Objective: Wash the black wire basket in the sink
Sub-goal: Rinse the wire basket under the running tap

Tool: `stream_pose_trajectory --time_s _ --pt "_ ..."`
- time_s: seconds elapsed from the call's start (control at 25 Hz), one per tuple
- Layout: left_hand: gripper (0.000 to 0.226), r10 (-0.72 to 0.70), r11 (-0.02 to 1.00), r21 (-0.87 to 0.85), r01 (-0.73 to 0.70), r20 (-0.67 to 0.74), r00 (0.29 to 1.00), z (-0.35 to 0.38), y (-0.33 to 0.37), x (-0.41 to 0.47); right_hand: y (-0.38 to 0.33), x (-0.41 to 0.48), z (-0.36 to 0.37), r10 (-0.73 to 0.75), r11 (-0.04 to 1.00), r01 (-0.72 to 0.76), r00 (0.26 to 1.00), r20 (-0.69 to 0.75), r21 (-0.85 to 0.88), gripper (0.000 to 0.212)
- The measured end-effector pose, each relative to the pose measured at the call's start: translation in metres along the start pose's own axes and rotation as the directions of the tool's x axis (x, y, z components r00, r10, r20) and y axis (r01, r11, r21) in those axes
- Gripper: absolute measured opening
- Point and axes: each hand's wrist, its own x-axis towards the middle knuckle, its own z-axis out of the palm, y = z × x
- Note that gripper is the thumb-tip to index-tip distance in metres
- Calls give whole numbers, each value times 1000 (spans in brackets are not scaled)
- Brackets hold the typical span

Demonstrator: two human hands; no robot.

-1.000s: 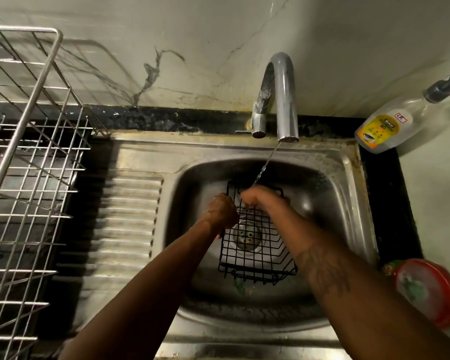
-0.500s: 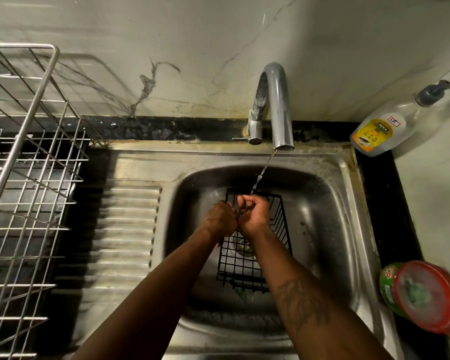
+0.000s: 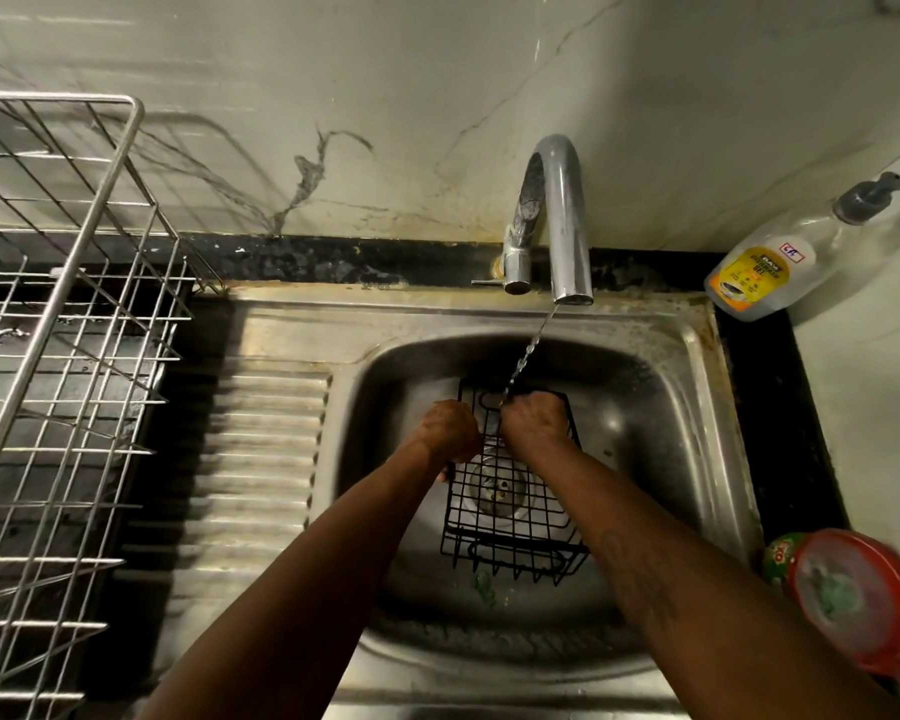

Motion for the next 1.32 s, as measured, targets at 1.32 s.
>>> stream_pose_trajectory --time_s 1.32 --pt "3 -108 986 -129 108 3 994 10 -2 -2 -18 16 -4 62 804 -9 996 -69 594 22"
